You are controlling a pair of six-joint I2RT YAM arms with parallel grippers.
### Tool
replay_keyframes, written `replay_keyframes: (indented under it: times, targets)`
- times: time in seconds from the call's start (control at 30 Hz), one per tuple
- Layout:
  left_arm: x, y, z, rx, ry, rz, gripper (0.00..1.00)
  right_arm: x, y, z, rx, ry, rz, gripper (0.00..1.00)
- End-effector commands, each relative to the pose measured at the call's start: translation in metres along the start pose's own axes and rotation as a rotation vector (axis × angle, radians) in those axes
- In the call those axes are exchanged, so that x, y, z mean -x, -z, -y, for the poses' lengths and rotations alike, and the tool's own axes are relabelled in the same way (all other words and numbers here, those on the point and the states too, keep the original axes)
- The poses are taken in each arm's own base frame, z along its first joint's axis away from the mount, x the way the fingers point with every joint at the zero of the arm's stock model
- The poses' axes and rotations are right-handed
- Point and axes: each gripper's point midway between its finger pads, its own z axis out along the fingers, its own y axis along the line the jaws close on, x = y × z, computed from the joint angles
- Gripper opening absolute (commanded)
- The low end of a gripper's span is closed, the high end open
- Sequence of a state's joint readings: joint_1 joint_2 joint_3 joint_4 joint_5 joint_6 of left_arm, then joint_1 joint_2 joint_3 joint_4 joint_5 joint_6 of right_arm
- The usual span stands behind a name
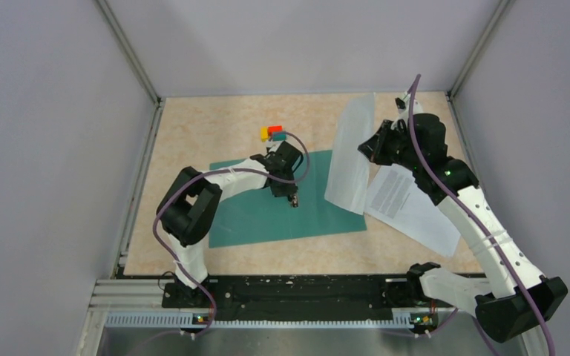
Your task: Put the files into the folder
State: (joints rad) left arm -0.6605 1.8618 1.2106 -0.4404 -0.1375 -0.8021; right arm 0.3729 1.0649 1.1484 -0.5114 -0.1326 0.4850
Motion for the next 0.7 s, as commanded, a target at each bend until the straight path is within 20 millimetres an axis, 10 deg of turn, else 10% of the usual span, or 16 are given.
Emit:
replay_keyframes:
  times: [0.0,0.3,0.67]
  targets:
    - [0.0,0.002,0.035,-0.091,0.04,-0.01,0.31,0.02,0.01,-0.015,0.045,0.028,0.055,0.0]
    - [0.027,0.046,0.037,-0.118,0.004,0.067,0.48,0.01,-0.008,-0.044,0.234,0.026,-0.003,0.0]
    - [0.021,0.098,-0.125,0.145,0.264,0.168,0.67,-0.017,-0.047,-0.113,0.54,0.044,-0.103,0.0]
